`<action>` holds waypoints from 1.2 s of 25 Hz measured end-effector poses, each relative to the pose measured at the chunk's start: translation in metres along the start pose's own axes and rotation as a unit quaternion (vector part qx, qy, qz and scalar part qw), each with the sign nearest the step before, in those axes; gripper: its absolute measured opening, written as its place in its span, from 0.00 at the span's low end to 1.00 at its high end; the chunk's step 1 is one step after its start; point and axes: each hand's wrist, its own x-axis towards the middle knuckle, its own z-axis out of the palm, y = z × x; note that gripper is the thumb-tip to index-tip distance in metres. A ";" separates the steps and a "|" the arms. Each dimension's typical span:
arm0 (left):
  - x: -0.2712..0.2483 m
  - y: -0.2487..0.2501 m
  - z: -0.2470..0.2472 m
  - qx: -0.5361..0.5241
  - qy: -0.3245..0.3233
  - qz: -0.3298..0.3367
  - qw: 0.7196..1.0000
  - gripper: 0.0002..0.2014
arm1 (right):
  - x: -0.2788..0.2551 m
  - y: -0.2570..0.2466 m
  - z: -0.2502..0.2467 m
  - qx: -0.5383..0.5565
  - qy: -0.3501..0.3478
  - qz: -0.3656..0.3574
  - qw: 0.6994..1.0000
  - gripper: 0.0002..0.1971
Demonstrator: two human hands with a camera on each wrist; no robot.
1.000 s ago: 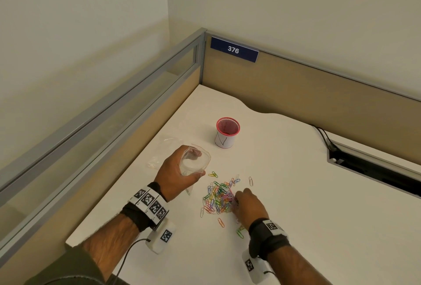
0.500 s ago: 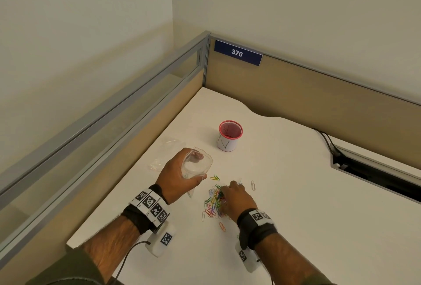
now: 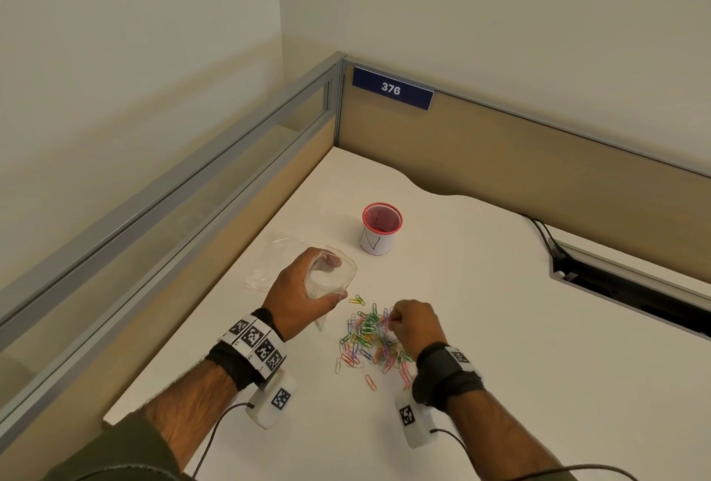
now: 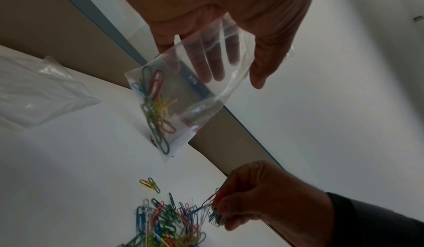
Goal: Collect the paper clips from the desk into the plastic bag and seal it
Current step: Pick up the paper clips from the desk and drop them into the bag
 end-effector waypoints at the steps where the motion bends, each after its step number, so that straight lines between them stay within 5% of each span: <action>1: 0.001 -0.001 0.001 0.000 -0.001 0.000 1.000 0.22 | -0.002 0.002 -0.006 0.025 0.011 0.002 1.000 0.05; 13: 0.004 0.000 0.011 0.030 -0.014 -0.009 0.999 0.22 | -0.042 -0.068 -0.116 0.311 0.084 -0.085 0.943 0.01; 26: 0.004 0.009 0.013 0.013 0.003 0.002 1.000 0.24 | -0.045 -0.130 -0.117 0.155 0.063 -0.175 0.970 0.05; 30: 0.004 0.010 0.010 0.004 0.004 0.016 1.000 0.22 | -0.048 -0.133 -0.126 0.184 0.097 -0.175 0.962 0.06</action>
